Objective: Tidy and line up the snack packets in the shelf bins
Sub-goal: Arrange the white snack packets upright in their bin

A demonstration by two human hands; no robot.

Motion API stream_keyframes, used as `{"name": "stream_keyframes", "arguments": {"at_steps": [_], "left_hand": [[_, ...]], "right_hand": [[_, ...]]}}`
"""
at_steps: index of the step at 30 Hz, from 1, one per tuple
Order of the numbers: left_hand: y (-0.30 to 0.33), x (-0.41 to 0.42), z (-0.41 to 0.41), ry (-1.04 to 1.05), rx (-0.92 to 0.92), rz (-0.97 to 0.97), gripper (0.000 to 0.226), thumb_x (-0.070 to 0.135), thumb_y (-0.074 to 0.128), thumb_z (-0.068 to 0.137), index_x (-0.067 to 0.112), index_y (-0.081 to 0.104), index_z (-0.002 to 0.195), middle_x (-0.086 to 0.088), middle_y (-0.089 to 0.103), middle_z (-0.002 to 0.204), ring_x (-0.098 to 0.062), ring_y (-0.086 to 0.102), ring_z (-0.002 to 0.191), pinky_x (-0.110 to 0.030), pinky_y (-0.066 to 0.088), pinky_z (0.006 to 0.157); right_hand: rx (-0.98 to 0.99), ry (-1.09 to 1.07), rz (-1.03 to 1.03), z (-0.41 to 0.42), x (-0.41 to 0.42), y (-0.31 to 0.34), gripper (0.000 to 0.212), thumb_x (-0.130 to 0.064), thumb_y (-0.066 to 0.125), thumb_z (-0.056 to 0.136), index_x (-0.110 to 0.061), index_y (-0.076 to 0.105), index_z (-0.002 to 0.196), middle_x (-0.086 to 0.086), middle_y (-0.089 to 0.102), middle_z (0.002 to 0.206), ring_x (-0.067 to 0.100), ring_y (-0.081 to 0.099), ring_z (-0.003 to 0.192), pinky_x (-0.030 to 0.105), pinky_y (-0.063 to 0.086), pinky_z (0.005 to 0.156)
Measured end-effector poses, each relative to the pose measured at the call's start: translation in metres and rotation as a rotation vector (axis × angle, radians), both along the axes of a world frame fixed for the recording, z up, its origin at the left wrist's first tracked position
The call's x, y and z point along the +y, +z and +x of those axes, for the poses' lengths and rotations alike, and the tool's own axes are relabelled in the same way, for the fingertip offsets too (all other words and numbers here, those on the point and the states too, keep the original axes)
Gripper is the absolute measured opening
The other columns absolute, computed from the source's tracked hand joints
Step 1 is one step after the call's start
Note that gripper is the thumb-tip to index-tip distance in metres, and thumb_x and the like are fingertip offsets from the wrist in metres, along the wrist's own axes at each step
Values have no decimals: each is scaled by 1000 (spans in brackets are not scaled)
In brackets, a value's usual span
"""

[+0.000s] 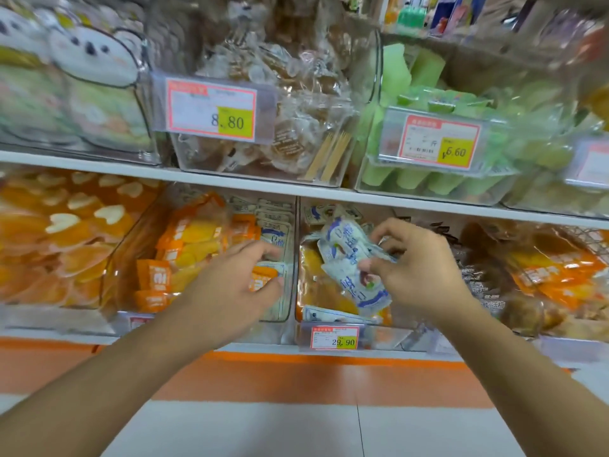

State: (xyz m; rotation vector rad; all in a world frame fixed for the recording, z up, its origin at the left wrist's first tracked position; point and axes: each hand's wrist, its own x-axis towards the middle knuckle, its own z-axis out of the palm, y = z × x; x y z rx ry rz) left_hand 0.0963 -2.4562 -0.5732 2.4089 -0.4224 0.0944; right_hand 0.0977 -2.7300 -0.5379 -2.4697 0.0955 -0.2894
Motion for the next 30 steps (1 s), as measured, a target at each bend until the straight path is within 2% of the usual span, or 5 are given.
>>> {"name": "stream_keyframes", "arguments": {"at_steps": [5, 9, 22, 26, 30], "left_hand": [[8, 45, 8, 69, -13, 65, 38, 45, 61, 95, 41, 55, 132, 23, 48, 134, 0, 55, 115, -26, 42, 97], [3, 79, 14, 119, -11, 119, 39, 46, 55, 97, 40, 50, 135, 24, 46, 138, -3, 55, 111, -28, 44, 91], [-14, 75, 38, -13, -141, 121, 53, 45, 47, 97, 33, 42, 148, 19, 33, 152, -6, 33, 143, -24, 29, 115], [-18, 51, 30, -80, -129, 115, 57, 44, 50, 100, 39, 34, 154, 27, 20, 159, 0, 23, 147, -17, 17, 116], [-17, 16, 28, -136, -134, 154, 63, 53, 43, 102, 43, 18, 159, 30, 6, 163, 2, 5, 152, -26, 12, 125]], "right_hand": [[73, 98, 376, -8, 44, 11, 29, -19, 90, 81, -24, 62, 88, -3, 75, 73, 17, 47, 53, 29, 38, 51], [150, 135, 480, -6, 93, -3, 25, -16, 84, 87, -20, 59, 91, 0, 80, 80, 24, 63, 59, 40, 46, 53], [-128, 36, -209, 54, 119, -40, 32, -32, 63, 97, -19, 59, 126, 6, 60, 125, 30, 45, 122, 42, 38, 106], [7, 66, -251, 51, 52, -30, 87, -15, 67, 74, -33, 36, 152, 0, 39, 150, 28, 29, 139, 43, 33, 116], [86, 138, -449, 72, 14, -33, 113, -38, 73, 61, -50, 16, 157, -3, 28, 161, 30, 23, 151, 49, 31, 122]]}}
